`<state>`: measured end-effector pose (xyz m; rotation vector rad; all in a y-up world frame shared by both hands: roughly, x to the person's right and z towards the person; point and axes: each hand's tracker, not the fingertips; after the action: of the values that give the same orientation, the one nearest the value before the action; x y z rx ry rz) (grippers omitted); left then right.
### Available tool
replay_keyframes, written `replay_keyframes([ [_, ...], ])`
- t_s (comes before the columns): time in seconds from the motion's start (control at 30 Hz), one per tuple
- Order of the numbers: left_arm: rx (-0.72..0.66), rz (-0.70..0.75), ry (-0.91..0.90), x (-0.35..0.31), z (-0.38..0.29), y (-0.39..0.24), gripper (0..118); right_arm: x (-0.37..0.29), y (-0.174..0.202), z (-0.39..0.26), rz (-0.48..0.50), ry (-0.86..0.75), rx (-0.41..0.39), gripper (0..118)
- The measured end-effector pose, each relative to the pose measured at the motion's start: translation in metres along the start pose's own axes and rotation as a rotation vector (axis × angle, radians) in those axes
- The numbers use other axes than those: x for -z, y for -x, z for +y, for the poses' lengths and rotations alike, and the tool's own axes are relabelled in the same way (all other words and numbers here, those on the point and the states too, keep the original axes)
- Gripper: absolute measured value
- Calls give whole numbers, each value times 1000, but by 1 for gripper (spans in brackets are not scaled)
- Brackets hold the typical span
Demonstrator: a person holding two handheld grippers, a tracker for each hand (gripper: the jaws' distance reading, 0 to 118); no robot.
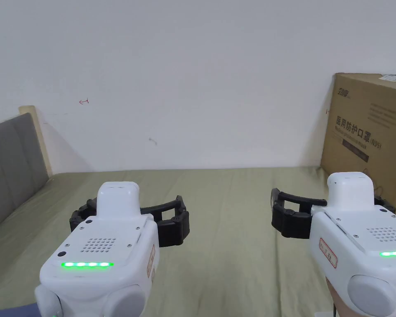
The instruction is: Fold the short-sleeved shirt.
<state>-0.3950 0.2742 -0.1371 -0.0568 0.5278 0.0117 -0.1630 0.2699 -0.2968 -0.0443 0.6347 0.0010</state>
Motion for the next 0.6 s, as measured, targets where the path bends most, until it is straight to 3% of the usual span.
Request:
replay_keyframes([
  [0.6,-40,-14,47,1,-3,0,118,5,6,-6,17,59,14,118],
])
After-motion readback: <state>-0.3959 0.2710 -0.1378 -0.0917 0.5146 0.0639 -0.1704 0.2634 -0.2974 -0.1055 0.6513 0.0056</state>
